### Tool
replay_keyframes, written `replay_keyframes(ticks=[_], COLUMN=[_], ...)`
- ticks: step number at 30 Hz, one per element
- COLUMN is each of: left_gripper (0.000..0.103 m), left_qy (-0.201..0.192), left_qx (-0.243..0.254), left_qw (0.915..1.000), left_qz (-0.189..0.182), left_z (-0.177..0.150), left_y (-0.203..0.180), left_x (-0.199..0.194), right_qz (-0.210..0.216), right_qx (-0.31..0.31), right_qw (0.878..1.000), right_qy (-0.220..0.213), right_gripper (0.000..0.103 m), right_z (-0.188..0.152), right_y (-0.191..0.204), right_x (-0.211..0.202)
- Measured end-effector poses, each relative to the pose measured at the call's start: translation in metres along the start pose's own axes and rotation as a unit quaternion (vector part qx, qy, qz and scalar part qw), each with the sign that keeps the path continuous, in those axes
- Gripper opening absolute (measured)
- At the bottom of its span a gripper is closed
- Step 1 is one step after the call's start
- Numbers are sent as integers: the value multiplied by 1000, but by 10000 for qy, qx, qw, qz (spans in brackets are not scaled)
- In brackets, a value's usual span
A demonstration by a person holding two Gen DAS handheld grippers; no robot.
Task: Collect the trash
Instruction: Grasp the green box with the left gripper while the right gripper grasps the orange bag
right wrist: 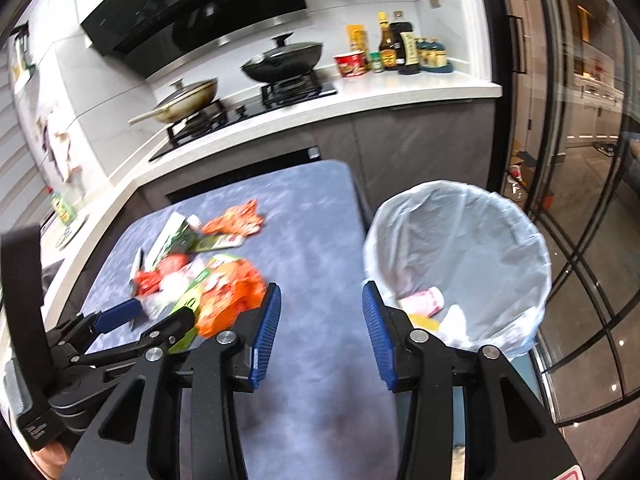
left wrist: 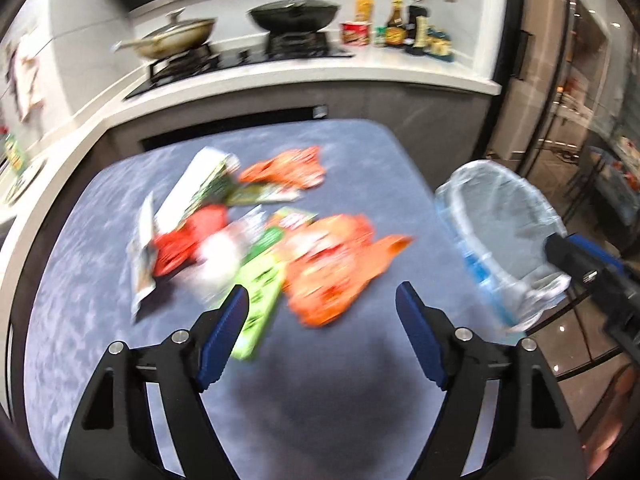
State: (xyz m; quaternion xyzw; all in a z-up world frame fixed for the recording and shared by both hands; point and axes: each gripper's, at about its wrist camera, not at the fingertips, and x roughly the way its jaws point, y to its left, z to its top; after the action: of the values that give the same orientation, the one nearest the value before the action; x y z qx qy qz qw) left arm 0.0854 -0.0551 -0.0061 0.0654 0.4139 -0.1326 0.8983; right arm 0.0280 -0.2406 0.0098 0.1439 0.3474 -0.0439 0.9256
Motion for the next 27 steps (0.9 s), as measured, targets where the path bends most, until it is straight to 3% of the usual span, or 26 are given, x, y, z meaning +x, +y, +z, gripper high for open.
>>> replay_keyframes(ticks=[3, 8, 21, 24, 27], left_gripper=[84, 85, 85, 82, 66], left_qy=[46, 119, 39, 52, 127], left_qx=[-178, -255, -170, -194, -168], left_qw=[9996, 9990, 9998, 9995, 9992], left_qz=[193, 341, -123, -225, -335], left_z=[-15, -35, -45, -45, -45], left_y=[28, 59, 75, 76, 75], left_x=[6, 20, 56, 61, 66], right_qz=[34, 50, 22, 30, 67], right_qx=[-74, -129, -304, -316, -293], right_qw=[9999, 9996, 9980, 9977, 9974], right_qy=[100, 266, 548, 600, 654], right_gripper=[42, 42, 42, 42, 42], right_z=[-8, -18, -32, -32, -30], right_y=[13, 29, 53, 57, 59], right_x=[5, 15, 35, 42, 49])
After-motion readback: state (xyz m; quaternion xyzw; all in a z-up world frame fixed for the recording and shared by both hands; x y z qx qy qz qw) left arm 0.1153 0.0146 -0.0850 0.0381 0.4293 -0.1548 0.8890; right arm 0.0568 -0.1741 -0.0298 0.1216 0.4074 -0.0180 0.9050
